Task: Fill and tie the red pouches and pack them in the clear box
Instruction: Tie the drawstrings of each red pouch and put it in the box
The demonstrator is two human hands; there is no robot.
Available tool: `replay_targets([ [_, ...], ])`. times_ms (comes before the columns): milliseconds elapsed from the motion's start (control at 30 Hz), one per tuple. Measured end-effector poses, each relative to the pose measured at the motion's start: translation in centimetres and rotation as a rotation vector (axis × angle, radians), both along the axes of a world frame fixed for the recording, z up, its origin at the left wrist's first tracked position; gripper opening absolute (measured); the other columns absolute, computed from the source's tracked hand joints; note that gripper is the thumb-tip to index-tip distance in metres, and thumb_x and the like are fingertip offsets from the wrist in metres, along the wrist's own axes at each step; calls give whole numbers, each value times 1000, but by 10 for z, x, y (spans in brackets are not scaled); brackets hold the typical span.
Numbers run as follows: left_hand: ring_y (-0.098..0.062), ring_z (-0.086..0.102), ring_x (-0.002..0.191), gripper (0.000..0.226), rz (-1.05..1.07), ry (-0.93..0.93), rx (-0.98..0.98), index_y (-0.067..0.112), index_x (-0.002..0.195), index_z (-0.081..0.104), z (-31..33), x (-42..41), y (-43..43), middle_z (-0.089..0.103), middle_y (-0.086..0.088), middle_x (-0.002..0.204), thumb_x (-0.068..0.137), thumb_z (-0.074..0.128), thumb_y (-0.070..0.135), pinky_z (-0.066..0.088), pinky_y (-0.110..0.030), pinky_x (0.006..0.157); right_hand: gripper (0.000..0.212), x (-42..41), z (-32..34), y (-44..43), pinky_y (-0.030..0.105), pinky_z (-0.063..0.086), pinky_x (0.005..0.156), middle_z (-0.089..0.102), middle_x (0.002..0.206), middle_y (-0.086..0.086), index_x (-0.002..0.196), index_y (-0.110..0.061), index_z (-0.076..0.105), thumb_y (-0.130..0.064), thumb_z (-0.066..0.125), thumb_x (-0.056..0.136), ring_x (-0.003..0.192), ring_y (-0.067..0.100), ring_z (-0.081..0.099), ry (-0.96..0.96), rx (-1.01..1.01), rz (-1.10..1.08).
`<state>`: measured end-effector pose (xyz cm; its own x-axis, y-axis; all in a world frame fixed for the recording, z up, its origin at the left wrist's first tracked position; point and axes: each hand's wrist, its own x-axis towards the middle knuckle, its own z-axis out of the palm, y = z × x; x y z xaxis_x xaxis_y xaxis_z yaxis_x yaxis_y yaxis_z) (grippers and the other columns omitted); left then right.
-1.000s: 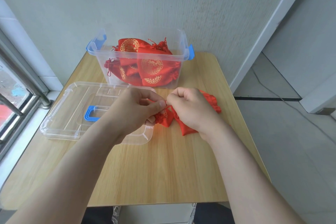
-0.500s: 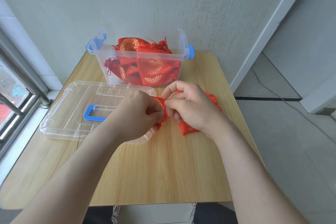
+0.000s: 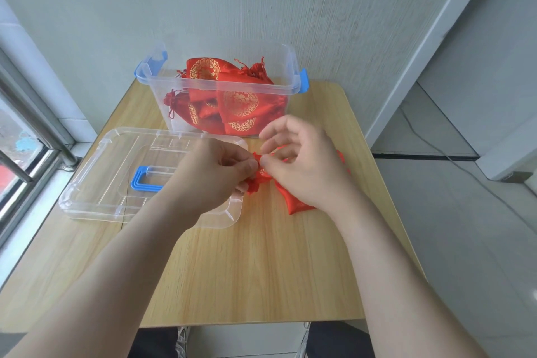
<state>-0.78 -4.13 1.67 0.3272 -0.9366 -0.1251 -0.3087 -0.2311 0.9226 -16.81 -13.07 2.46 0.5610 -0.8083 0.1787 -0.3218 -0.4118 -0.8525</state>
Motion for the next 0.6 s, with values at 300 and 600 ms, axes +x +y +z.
replay_targets([
  [300,-29,78,91,17,49,90,80,12,96,83,2,2,0,81,-9,86,103,68,19,63,-42,87,15,7,-12,3,32,59,72,74,76,-13,94,-23,85,-12,86,84,72,4,70,122,-297,80],
  [600,-2,63,58,19,114,-71,62,13,82,84,-2,3,0,79,-2,74,96,72,9,46,-15,60,19,20,-19,10,44,54,63,64,82,4,91,-17,82,-7,67,94,74,28,62,305,-553,78],
])
